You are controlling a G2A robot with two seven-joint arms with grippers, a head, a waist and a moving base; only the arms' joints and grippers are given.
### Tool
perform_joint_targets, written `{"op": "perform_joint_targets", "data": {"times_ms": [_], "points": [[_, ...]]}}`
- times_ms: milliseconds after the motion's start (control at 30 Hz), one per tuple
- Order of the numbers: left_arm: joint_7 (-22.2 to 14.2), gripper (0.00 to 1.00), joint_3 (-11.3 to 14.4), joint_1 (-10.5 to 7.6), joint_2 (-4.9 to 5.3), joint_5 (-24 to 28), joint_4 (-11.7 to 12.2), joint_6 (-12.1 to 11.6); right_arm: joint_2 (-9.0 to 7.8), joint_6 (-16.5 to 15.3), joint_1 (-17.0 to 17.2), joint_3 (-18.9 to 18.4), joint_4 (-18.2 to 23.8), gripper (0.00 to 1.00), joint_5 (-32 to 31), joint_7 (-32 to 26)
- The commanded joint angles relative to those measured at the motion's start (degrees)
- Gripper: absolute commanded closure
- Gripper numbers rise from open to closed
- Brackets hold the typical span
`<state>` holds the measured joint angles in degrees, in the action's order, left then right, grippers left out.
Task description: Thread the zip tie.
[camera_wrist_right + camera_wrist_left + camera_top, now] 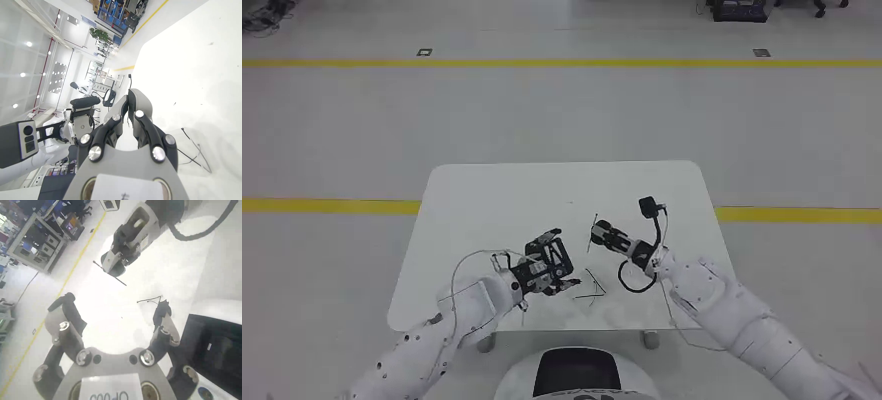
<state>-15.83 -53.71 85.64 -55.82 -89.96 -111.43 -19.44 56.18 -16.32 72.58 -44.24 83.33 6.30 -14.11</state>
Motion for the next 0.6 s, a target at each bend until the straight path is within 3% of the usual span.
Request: {"op": "perform_joint_targets", "data": {"times_ms": [0, 100, 233, 367, 567], "points": [[-2.1, 0.0, 2.1, -2.46, 0.83, 0.0, -0.6, 0.0, 0.23, 0.1, 0.2, -0.2, 0.1, 1.0, 1.0, -0.7], [-3.0, 0.0, 5.0, -5.43, 2.09, 0.0, -0.8, 0.0, 0.59, -0.6, 0.3, -0.6, -0.3, 1.0, 3.2, -1.8], [-6.6, 0.0, 11.2, -11.74, 4.67, 0.0, -1.3, 0.5, 1.1, -1.7, 0.4, -1.3, -1.2, 1.0, 6.2, -3.6], [-7.2, 0.0, 17.9, -16.29, 6.86, 0.0, -0.8, 4.5, 1.51, -2.3, 0.4, -2.0, -2.0, 1.0, 8.5, -5.2], [-6.8, 0.0, 18.7, -16.86, 7.13, 0.0, -0.6, 5.2, 1.6, -2.1, 0.0, -2.4, -2.4, 1.0, 6.6, -4.6]]}}
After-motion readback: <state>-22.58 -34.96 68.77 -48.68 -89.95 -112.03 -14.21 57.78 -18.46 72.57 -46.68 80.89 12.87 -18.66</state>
